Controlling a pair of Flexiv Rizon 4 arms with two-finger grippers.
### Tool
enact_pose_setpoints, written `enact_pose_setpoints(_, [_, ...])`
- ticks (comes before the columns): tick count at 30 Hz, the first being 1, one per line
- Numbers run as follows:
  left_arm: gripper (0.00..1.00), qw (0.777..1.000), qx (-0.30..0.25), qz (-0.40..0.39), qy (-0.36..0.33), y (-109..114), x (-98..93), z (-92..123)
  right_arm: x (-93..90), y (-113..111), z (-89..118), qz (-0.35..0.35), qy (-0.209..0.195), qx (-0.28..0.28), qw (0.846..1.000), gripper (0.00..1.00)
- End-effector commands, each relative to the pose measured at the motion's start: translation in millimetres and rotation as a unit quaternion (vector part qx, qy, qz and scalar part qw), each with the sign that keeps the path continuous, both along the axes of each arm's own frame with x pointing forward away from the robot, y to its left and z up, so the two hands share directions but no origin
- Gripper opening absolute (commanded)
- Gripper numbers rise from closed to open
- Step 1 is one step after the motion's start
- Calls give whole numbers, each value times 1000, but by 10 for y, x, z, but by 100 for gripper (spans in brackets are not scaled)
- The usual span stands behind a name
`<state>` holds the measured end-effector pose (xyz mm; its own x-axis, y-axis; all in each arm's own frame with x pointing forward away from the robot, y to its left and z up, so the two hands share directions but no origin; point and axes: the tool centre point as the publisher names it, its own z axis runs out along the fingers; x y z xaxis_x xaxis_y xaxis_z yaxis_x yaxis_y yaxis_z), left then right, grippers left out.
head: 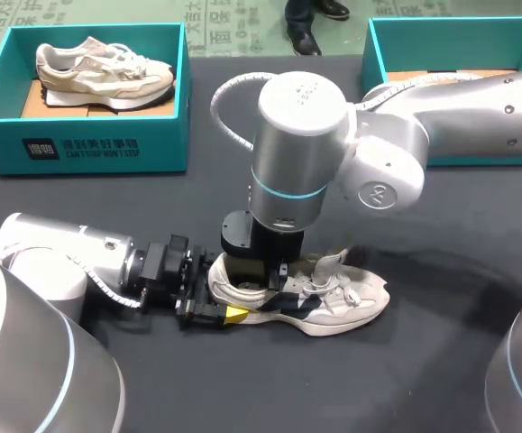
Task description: Take the shoe out of the shoebox, open the shoe tongue, remove and reinsert the insole, then place the shoe into the shoebox
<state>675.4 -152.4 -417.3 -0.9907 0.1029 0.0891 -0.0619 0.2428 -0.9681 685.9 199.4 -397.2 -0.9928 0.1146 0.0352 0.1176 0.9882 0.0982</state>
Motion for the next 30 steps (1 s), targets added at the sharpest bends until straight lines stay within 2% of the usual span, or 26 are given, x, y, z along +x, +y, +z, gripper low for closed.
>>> enact_pose_setpoints(1, [0,1000,1,1,0,7,-11,-3,-30,-113,61,-4,-8,3,1000,0])
enact_pose_setpoints(9, [0,1000,1,1,0,7,-11,-3,-14,-218,56,-15,-6,-8,1000,0])
enact_pose_setpoints(10, [0,1000,1,1,0,7,-11,-3,-7,-224,49,-15,-5,-9,1000,2])
enact_pose_setpoints(12, [0,1000,1,1,0,7,-11,-3,5,-226,35,-13,-4,-12,1000,19])
enact_pose_setpoints(13, [0,1000,1,1,0,7,-11,-3,14,-230,25,-12,-4,-12,1000,24])
enact_pose_setpoints(30, [0,1000,1,1,0,7,-11,-3,30,-280,-185,-20,23,-27,999,43])
